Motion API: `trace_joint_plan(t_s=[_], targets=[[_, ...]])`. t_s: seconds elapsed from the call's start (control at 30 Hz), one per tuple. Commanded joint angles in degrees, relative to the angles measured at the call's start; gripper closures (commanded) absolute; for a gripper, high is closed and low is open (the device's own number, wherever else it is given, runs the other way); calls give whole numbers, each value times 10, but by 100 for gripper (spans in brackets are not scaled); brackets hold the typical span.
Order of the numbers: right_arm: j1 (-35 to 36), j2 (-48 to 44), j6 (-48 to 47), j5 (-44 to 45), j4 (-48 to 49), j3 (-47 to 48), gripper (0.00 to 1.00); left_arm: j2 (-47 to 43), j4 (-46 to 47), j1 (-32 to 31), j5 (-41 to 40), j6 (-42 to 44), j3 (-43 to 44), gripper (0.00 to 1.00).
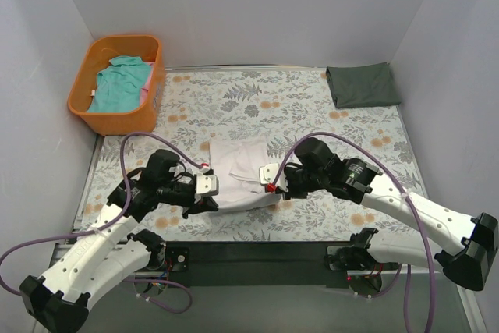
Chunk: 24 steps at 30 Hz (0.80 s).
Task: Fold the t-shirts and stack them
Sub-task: Fold the tshirt
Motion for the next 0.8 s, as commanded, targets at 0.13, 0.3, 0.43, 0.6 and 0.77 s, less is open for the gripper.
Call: trace_joint_plan(t_s=[0.13, 0.3, 0.43, 0.6, 0.77], targets=[[-28, 31, -31, 3, -1, 48, 99, 23, 45, -1, -34, -95, 49, 100], [-119, 83, -89, -63, -1, 99, 99, 67, 80, 6, -54, -87, 62, 100], [-169, 157, -136, -98, -1, 145, 99, 118, 108, 50, -42, -73, 78, 100], [-202, 232, -182, -128, -1, 195, 99, 214, 125, 134, -14, -51, 111, 100], [-218, 295, -198, -143, 0, 263, 99, 282, 142, 158, -8, -57, 155, 100]])
